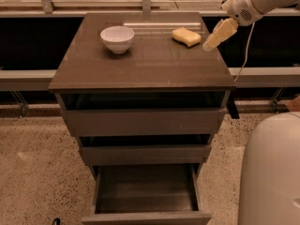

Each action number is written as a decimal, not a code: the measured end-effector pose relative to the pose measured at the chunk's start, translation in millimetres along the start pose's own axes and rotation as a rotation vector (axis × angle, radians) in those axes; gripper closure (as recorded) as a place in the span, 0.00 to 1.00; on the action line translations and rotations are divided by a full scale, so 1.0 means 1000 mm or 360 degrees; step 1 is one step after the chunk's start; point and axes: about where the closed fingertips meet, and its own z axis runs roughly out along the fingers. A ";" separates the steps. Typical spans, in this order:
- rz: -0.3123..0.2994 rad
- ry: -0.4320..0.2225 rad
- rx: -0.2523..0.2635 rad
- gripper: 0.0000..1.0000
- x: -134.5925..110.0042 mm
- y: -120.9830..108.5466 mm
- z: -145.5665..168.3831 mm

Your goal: Place sponge into bottom drawer

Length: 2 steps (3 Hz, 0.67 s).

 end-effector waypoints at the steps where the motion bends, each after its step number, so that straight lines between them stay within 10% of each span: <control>1: 0.0062 -0.0171 0.0077 0.00 -0.012 -0.023 0.038; 2: 0.0194 -0.0345 0.0240 0.00 -0.023 -0.059 0.069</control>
Offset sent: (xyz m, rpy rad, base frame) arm 0.1372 0.0218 -0.0133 0.3445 -0.2798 -0.2329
